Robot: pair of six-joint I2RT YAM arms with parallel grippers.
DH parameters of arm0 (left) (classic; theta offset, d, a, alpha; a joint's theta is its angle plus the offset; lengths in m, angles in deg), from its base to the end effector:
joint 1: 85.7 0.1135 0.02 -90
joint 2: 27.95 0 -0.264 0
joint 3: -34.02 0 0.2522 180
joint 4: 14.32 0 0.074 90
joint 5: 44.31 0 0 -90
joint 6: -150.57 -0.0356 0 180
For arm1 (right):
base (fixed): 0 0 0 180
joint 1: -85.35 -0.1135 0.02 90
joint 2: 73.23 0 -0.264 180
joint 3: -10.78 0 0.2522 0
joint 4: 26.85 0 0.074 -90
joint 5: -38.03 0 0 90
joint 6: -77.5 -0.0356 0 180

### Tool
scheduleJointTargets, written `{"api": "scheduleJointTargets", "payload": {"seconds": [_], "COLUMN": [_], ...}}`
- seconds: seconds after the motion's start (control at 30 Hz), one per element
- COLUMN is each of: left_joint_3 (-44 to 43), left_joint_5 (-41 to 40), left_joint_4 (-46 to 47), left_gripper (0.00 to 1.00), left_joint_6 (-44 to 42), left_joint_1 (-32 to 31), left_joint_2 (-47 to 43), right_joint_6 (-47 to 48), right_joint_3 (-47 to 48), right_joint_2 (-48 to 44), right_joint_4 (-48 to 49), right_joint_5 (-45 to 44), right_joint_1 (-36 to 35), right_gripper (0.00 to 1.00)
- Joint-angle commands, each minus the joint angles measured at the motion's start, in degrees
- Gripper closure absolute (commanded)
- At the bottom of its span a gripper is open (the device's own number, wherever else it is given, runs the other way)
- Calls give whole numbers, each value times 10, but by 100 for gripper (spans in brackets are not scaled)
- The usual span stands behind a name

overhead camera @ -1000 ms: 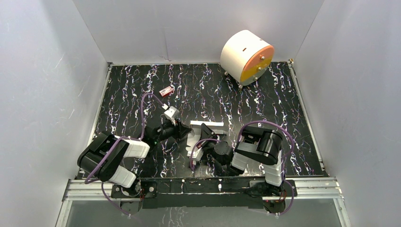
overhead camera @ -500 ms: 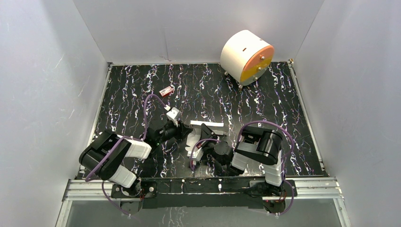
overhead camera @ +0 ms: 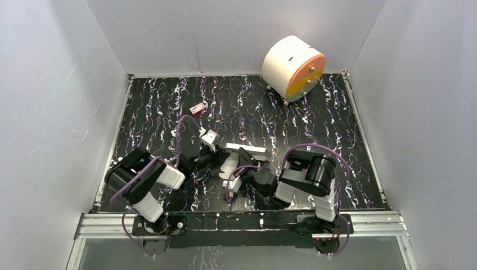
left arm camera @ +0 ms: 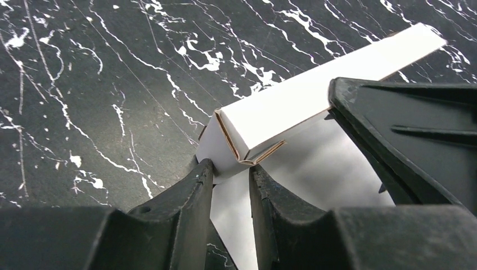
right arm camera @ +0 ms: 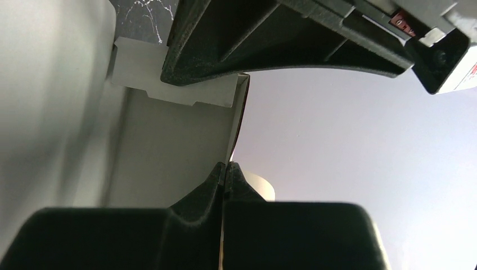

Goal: Fold the paper box

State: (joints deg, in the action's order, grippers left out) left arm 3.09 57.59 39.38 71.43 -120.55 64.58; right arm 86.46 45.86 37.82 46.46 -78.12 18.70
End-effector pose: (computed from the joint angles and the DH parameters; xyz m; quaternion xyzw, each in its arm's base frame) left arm 0.2087 -0.1543 0.1404 0.2225 0.7195 -0.3257 0.5715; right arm 0.1261 0.2525 0.1103 -0.6795 0.2432 -0.3443 0.6005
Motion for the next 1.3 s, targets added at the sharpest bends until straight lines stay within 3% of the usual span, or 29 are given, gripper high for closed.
{"api": "scheduleJointTargets", "payload": {"seconds": [0.0, 0.4, 0.6, 0.83, 1.0, 1.2, 1.27], "left_joint_3": [-4, -13, -13, -21, -25, -26, -22], "left_joint_5": [-62, -110, -196, -292, -299, -304, -302], "left_joint_4": [86, 172, 225, 264, 301, 321, 321], "left_gripper": [73, 81, 87, 87, 86, 100, 100], "left_joint_6": [-28, -31, -14, 19, 27, 24, 19], "left_joint_1": [-3, -19, -48, -62, -62, -62, -62], "left_joint_2": [13, 70, 73, 84, 110, 128, 128], "right_joint_6": [-11, -28, -55, -138, -225, -272, -288], "right_joint_3": [7, 10, 14, 32, 61, 66, 67], "right_joint_2": [7, 6, -6, -64, -116, -136, -145], "right_joint_4": [-10, -12, -23, -128, -274, -299, -297], "right_joint_5": [37, 41, 39, 44, 65, 76, 73], "right_joint_1": [-15, -16, -16, -16, -13, -8, -6], "right_gripper": [100, 100, 100, 100, 100, 100, 100]}}
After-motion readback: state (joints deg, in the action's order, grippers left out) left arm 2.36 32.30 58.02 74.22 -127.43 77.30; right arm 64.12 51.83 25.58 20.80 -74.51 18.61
